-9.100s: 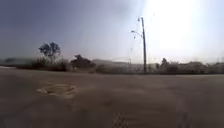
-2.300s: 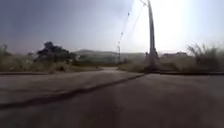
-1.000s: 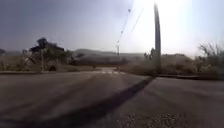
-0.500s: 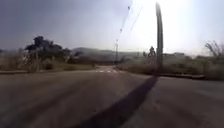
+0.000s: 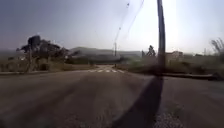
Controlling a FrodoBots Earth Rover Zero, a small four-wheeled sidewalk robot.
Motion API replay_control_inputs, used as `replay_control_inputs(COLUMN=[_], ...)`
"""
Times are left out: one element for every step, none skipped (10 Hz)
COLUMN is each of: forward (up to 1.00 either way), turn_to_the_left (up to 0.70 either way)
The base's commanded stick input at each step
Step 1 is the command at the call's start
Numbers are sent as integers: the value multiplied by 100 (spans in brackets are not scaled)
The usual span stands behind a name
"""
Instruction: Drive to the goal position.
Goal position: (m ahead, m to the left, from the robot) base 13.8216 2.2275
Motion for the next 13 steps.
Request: replay_control_inputs(forward=[100, 100, 100, 100, 100, 100, 100, 100, 100, 100, 100, 100, 100], turn_to_the_left=[0, 0, 0, 0, 0, 0, 0, 0, 0, 0, 0, 0, 0])
